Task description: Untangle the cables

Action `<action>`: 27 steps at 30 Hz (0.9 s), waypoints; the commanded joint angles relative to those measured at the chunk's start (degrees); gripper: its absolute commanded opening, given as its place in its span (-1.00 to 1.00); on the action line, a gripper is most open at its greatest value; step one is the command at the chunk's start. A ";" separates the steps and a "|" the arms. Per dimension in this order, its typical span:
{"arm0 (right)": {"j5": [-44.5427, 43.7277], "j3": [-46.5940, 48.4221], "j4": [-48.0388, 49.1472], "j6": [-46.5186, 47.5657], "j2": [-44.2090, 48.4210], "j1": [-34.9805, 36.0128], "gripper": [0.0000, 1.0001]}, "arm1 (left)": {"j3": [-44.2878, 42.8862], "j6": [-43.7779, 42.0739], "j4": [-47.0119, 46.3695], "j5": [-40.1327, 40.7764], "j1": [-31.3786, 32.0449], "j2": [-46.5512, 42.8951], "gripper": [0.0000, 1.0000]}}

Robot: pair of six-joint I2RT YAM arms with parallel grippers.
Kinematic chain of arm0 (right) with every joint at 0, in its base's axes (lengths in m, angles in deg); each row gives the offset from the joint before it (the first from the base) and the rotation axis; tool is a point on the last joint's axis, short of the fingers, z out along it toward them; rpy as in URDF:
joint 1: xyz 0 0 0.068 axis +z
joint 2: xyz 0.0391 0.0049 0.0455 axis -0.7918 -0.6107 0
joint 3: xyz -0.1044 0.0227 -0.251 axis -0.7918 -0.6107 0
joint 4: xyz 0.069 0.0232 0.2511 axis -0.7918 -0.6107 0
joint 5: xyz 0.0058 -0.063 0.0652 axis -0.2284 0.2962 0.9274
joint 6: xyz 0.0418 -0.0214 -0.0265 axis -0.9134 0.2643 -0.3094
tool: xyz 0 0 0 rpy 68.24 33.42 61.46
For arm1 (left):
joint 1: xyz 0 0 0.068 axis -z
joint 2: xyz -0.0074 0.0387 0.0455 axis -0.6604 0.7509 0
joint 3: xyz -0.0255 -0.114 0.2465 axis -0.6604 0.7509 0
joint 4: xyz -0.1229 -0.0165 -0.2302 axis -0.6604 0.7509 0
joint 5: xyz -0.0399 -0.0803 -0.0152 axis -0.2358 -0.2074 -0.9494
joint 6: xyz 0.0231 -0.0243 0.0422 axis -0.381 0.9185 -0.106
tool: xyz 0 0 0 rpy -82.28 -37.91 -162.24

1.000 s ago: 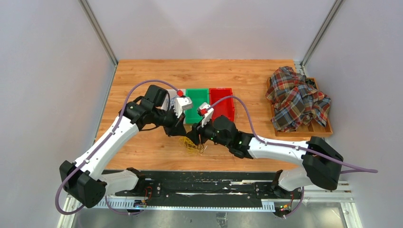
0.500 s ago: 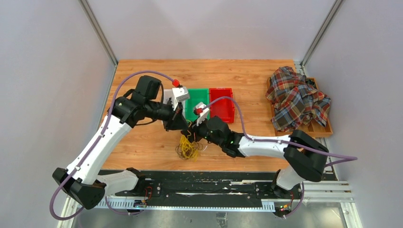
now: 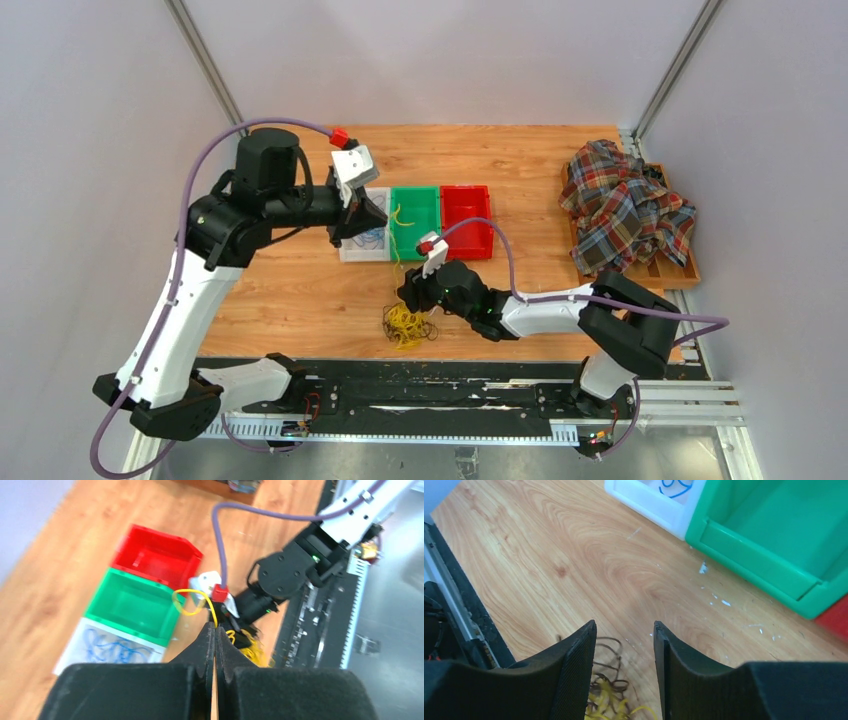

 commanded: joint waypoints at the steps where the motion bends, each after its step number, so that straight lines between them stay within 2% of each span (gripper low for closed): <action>1: -4.64 -0.94 -0.06 -1.07 -0.38 0.49 -0.08 | -7.21 -4.77 -0.48 8.22 0.32 -0.20 -0.99; 6: -9.57 -0.14 -5.29 0.25 1.60 0.28 -0.07 | -11.86 -7.21 -0.56 11.39 0.32 0.59 -0.99; 10: -12.01 -1.07 -8.14 2.68 7.11 -0.91 -0.04 | -15.08 -9.06 -1.31 14.33 0.32 1.19 -0.99; 11: -12.74 -1.03 -9.47 2.96 8.78 -1.31 -0.02 | -15.30 -9.02 -2.07 14.41 0.32 1.07 -0.99; 13: -12.64 -0.97 -11.20 2.86 12.15 -2.57 0.17 | -15.11 -8.39 -3.50 13.39 0.32 0.79 -0.99; 16: -8.57 -0.63 -10.88 5.77 15.95 -3.65 0.54 | -14.12 -6.50 -3.78 11.01 0.32 0.95 -0.99; 21: 0.93 1.97 -10.58 7.13 21.18 -3.66 0.61 | -13.81 -6.39 -4.55 11.15 0.32 0.93 -0.99; 27: 10.43 7.28 -6.83 8.30 17.84 -2.08 0.63 | -13.58 -5.60 -4.69 10.47 0.32 0.89 -0.99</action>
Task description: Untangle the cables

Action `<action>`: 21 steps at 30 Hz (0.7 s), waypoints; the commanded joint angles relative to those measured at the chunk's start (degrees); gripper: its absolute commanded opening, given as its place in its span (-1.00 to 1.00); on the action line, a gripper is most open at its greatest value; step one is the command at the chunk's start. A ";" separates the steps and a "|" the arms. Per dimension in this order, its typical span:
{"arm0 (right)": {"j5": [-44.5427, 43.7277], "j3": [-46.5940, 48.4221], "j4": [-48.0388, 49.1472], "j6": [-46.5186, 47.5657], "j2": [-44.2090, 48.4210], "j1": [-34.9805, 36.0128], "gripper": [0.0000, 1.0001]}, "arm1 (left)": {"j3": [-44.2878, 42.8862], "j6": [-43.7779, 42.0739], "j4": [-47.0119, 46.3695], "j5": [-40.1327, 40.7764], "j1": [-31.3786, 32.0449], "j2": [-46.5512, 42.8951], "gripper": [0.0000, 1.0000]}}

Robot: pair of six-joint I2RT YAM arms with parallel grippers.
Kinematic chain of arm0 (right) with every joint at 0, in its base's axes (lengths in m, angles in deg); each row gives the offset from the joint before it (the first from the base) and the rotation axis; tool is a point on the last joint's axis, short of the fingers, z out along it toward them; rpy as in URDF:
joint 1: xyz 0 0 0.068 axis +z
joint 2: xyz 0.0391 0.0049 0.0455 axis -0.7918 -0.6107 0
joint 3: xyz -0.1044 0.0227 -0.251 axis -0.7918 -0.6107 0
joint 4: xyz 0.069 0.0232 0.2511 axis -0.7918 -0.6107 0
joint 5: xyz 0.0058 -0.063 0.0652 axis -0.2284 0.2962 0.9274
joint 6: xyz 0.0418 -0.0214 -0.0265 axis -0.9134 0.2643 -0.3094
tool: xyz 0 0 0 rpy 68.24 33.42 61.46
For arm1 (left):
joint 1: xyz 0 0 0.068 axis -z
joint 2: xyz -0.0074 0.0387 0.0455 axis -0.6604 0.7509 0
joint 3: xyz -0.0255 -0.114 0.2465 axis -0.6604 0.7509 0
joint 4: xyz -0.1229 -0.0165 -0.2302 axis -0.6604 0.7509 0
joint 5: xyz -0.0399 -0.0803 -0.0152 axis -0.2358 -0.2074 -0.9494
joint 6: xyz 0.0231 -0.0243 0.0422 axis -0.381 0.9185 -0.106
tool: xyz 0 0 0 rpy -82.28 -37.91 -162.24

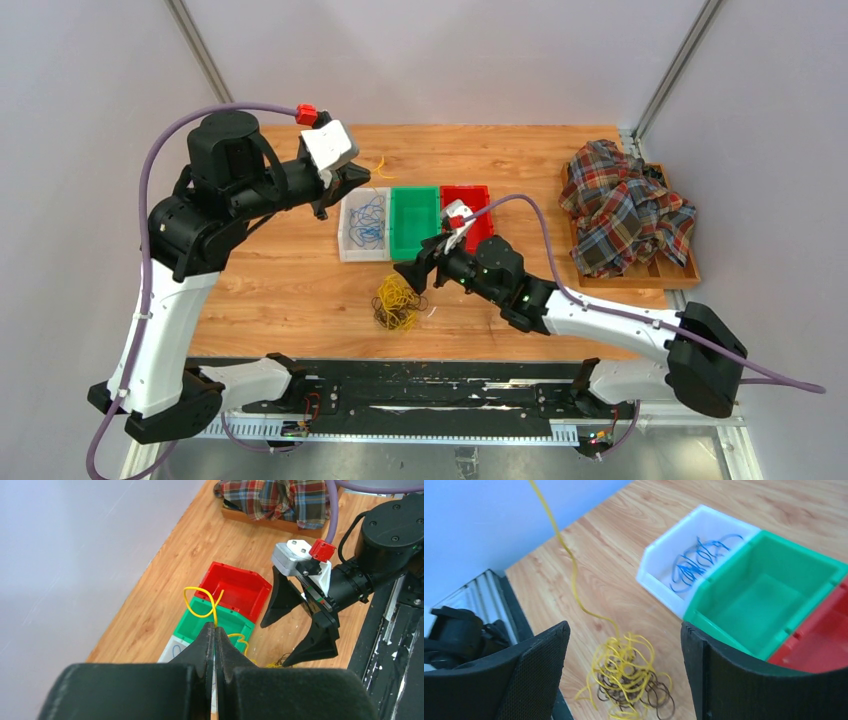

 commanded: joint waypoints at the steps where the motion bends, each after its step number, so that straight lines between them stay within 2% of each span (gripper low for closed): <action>1: 8.51 5.42 2.53 2.42 -3.22 1.31 0.63 | 0.19 1.03 -2.07 -0.96 0.30 -0.36 -0.99; 6: 8.50 10.97 1.25 3.22 -10.77 1.42 0.63 | -1.05 1.50 -2.03 -1.82 0.30 -0.51 -0.99; 12: 9.32 15.13 2.11 2.89 -18.44 1.37 0.47 | -3.45 3.30 -2.07 -2.49 0.30 -0.94 -0.99; 16: 9.63 13.99 3.41 0.79 -22.02 1.37 0.35 | -6.94 4.26 -2.12 -1.85 0.30 -1.15 -0.99; 21: 7.91 10.67 6.47 -1.17 -25.26 1.37 0.25 | -13.77 3.04 -2.98 2.73 0.29 -0.48 -0.99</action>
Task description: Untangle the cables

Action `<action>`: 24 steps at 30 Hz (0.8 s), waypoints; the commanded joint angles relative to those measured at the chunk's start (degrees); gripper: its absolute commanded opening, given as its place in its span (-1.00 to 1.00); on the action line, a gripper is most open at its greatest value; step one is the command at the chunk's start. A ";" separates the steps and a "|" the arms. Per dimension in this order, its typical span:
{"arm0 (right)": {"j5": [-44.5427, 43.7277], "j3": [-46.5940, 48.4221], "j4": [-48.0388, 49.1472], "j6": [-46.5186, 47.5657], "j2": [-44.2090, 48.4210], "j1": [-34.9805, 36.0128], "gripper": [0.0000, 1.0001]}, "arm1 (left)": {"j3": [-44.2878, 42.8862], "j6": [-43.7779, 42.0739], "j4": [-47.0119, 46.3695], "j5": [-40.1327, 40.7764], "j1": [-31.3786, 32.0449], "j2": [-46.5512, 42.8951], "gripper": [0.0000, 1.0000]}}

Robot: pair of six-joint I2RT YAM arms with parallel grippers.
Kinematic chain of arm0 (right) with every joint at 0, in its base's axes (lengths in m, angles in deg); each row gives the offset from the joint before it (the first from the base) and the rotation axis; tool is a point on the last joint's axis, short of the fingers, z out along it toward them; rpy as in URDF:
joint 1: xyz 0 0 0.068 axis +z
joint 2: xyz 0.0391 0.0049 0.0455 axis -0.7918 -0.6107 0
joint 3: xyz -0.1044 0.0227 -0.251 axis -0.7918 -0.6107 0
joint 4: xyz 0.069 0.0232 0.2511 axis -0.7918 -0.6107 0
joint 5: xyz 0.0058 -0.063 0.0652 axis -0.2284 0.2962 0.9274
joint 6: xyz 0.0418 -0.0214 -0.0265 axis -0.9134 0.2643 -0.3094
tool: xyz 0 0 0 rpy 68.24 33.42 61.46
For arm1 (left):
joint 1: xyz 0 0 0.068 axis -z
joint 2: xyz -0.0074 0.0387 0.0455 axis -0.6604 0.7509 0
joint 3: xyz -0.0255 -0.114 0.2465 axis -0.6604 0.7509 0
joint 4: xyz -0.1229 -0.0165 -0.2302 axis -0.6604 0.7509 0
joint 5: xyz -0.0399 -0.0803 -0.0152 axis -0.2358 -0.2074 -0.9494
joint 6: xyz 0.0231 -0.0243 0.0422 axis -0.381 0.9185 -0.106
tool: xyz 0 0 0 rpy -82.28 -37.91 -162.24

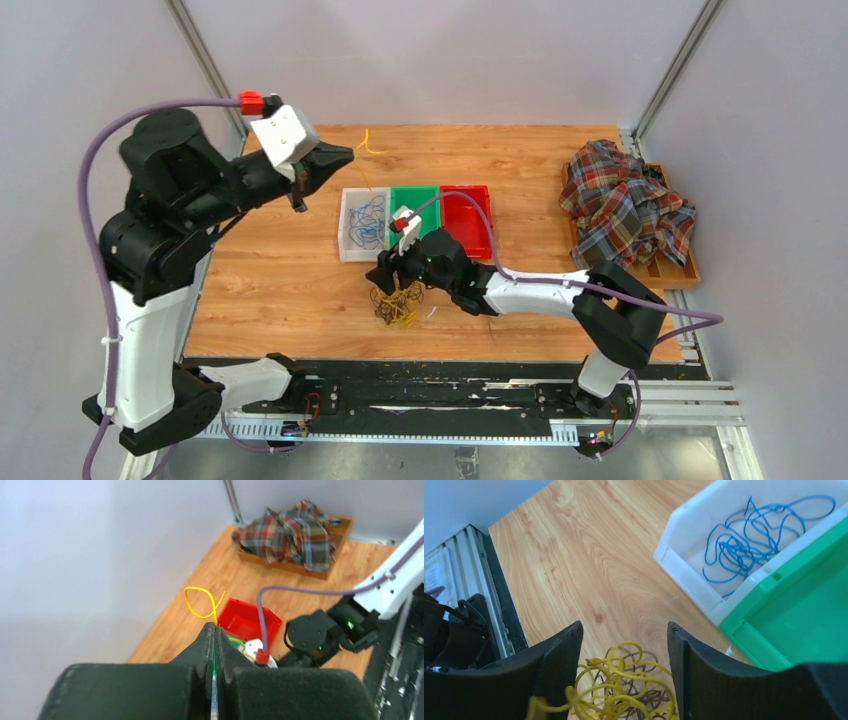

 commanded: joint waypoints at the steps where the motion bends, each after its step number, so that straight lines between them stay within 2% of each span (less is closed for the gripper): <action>1: -0.79 -2.42 3.82 -2.05 -2.48 0.67 0.23 | -6.02 -0.11 -3.51 4.27 0.30 -0.46 -0.99; 9: -3.24 -5.42 5.72 -4.73 -6.72 0.67 0.07 | -10.35 -2.52 -10.10 10.81 0.30 -0.50 -0.99; 12: -4.07 -7.34 6.94 -6.04 -7.70 0.71 0.04 | -8.53 -4.16 -16.38 16.19 0.30 -1.73 -0.99; 14: -4.76 -8.58 7.58 -7.15 -8.23 0.75 -0.06 | -6.12 -5.10 -22.03 19.47 0.30 -2.93 -0.99; 18: -5.13 -10.79 9.28 -9.38 -9.42 0.76 -0.16 | -4.55 -5.10 -28.68 22.99 0.30 -3.88 -0.99; 22: -5.61 -12.07 9.57 -10.76 -9.23 0.74 -0.12 | -4.29 -5.53 -33.80 26.87 0.30 -3.86 -0.99; 24: -6.15 -12.58 9.31 -10.73 -7.61 0.85 0.06 | -5.32 -5.39 -32.74 25.90 0.30 -3.39 -0.99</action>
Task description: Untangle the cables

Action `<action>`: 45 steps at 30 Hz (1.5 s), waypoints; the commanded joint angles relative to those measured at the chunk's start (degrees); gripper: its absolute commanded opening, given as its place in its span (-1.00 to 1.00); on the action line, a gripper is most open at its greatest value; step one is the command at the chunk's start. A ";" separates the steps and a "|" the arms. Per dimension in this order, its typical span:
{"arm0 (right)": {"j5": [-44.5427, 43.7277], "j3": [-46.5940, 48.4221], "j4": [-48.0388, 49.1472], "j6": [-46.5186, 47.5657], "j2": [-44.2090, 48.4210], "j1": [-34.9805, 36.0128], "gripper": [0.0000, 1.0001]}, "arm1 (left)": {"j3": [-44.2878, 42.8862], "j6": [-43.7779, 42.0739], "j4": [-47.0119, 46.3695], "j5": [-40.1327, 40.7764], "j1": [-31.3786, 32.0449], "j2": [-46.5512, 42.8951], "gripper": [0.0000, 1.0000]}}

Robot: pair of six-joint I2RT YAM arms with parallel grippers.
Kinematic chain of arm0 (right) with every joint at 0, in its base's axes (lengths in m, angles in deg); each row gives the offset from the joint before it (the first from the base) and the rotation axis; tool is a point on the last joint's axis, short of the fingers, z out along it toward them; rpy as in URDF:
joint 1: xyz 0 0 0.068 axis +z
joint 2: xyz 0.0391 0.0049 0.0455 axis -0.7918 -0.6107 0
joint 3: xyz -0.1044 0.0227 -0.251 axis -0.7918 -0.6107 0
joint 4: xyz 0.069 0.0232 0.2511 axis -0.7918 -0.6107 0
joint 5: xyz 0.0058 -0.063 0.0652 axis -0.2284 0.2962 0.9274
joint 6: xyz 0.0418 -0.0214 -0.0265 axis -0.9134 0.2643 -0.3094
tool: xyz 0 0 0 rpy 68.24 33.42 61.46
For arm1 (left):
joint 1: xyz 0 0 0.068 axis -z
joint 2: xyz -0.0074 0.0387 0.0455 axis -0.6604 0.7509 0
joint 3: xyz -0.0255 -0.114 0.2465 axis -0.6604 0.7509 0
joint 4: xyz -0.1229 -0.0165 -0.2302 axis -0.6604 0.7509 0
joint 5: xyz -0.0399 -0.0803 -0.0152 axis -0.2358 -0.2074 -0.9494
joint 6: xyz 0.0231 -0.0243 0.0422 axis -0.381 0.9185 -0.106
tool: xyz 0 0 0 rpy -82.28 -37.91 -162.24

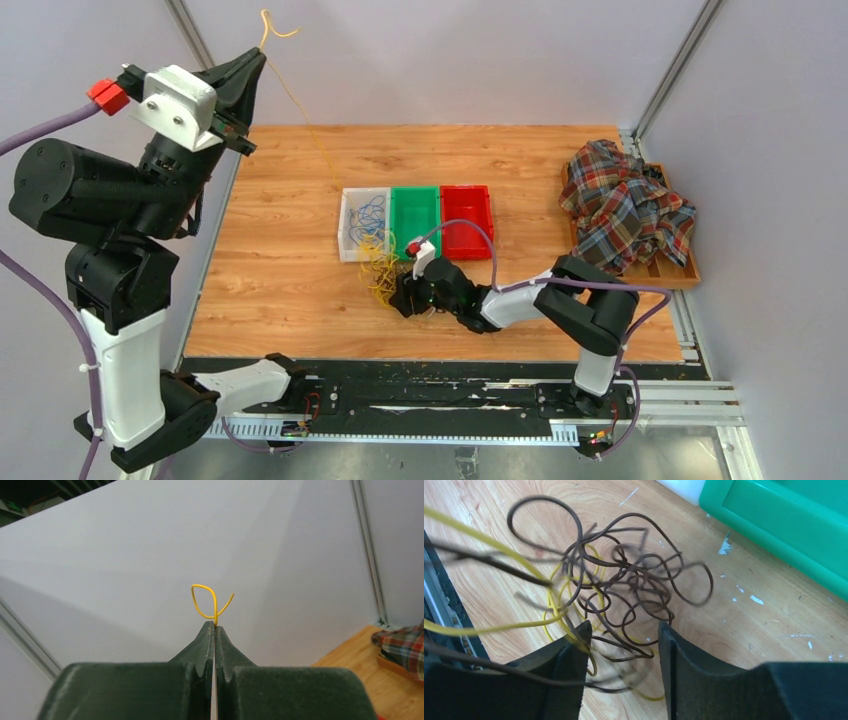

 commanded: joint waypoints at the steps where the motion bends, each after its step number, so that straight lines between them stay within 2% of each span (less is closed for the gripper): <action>1: -2.41 -1.70 1.50 -1.48 2.87 0.85 0.16 | -2.36 -0.42 -4.81 1.46 0.30 0.02 -0.99; 4: -2.52 -2.40 0.24 0.01 8.89 0.85 0.35 | -2.36 2.86 2.31 -5.98 0.30 -0.08 -0.99; 8: -0.57 -0.09 -4.13 3.83 17.65 0.85 0.57 | 4.44 5.40 4.34 -13.94 0.30 -2.87 -0.99; 15: 5.33 9.06 -12.12 11.87 25.83 1.37 0.61 | 8.53 6.93 5.87 -16.59 0.30 -3.58 -0.99; 24: 12.19 19.64 -15.49 15.19 23.36 1.38 0.57 | 9.17 7.78 6.36 -17.22 0.30 -3.76 -0.99; 28: 11.66 22.32 -16.25 15.77 20.90 1.31 0.45 | 8.69 8.31 6.34 -17.18 0.30 -3.51 -0.99; 34: 9.68 22.94 -13.97 13.97 17.89 1.20 0.03 | 7.40 9.41 6.29 -17.70 0.30 -3.16 -0.99; 45: 8.71 22.94 -8.36 9.70 8.18 1.20 -0.22 | 3.02 12.04 6.76 -18.89 0.30 -1.77 -0.99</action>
